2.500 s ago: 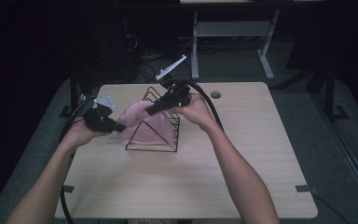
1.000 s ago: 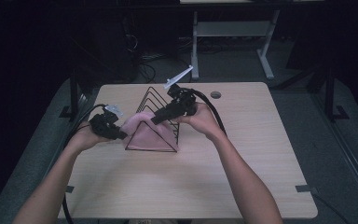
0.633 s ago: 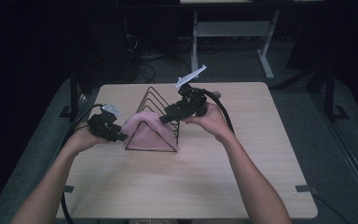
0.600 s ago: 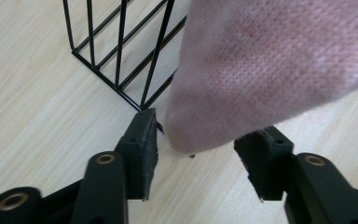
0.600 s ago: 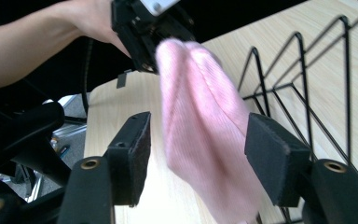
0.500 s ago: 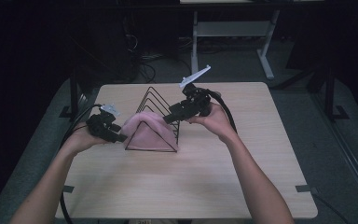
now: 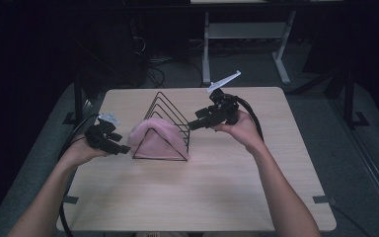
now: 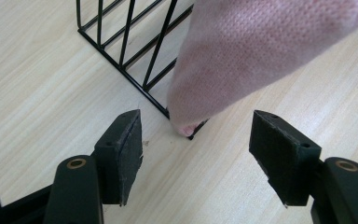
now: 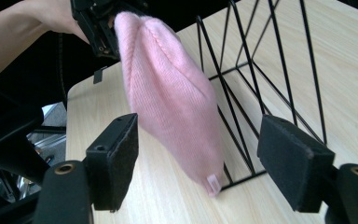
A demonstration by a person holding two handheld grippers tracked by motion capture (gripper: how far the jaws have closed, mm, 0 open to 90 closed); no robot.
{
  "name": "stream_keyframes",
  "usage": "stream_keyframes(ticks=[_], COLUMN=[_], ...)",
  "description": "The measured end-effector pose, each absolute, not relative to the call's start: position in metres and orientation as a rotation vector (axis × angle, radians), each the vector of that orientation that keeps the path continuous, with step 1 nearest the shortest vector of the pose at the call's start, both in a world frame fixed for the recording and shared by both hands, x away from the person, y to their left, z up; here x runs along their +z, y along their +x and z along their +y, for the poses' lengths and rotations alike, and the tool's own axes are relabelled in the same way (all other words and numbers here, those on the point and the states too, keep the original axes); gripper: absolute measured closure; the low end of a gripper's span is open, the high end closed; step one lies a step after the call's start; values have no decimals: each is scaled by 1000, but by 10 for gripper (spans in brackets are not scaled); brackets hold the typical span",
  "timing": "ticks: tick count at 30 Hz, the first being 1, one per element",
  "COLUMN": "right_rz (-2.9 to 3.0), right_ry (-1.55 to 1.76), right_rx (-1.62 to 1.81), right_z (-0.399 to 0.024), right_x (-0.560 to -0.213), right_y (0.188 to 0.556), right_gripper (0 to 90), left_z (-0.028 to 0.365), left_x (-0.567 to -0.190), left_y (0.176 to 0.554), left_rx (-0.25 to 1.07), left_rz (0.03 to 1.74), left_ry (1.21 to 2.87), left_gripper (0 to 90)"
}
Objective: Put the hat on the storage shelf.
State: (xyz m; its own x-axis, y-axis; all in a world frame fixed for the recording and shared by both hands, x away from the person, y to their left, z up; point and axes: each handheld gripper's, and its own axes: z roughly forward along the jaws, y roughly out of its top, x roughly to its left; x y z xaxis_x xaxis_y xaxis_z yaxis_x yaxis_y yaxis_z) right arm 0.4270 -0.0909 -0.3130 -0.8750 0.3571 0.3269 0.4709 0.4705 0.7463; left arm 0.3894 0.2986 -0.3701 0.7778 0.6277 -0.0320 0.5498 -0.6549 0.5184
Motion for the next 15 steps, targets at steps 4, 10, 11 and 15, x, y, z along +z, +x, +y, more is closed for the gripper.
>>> stream_keyframes(ticks=[4,10,11,15], right_rz=[-2581,-2577,-2575,-2576], right_ry=[-758,-815,-823,-859], right_rx=[-1387,-1393,-1393,-1400], right_z=[-102,-120,-123,-136], right_x=[-314,-316,-316,-319], right_y=[425,422,421,418], right_gripper=[284,278,278,276], left_z=[299,298,299,301], left_x=[-369,-371,-372,-375], left_y=[386,384,384,383], left_rx=[200,200,198,195], left_rz=[884,876,884,895], left_ry=[2433,2435,2429,2424], left_gripper=[337,333,333,328])
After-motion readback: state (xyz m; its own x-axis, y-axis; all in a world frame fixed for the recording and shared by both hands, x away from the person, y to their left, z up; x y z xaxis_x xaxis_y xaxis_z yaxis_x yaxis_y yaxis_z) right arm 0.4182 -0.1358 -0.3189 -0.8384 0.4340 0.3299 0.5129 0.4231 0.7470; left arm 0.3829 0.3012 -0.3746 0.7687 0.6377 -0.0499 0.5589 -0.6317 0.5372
